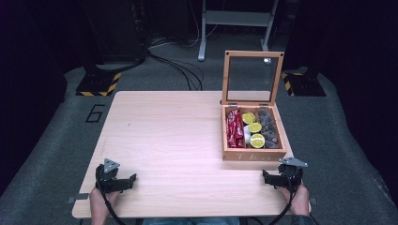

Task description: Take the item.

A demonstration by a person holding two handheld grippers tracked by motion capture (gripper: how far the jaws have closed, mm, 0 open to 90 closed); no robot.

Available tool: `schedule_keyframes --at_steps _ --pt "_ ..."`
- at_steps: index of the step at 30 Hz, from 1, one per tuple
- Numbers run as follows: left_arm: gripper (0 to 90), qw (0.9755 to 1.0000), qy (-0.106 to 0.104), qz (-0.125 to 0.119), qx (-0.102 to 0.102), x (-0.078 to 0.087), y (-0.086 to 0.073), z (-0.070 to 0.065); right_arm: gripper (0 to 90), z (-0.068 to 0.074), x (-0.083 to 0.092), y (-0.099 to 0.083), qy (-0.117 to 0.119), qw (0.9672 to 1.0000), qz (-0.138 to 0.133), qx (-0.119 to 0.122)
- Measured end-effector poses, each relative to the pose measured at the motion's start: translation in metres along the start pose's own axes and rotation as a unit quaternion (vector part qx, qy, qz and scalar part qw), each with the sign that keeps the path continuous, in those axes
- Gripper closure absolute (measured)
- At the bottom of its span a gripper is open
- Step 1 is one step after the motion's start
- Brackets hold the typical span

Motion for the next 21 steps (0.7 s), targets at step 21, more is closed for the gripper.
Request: schedule_keyframes --at_steps 21 --pt "5.0 1.0 0.0 0.001 0.001 -0.0008 0.0009 -0.001 0.0 0.0005 0.0032 -0.0005 0.0 0.9998 0.015 -0.009"
Point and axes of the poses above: each handheld gripper's, and its own axes: x roughly backward along the jaws, y roughly out of its top, z roughly to its left, the point moved 1 cm from there along -x, roughly forward along the jaws, and after that the axes turned 10 degrees about y, right-handed, at the moved point
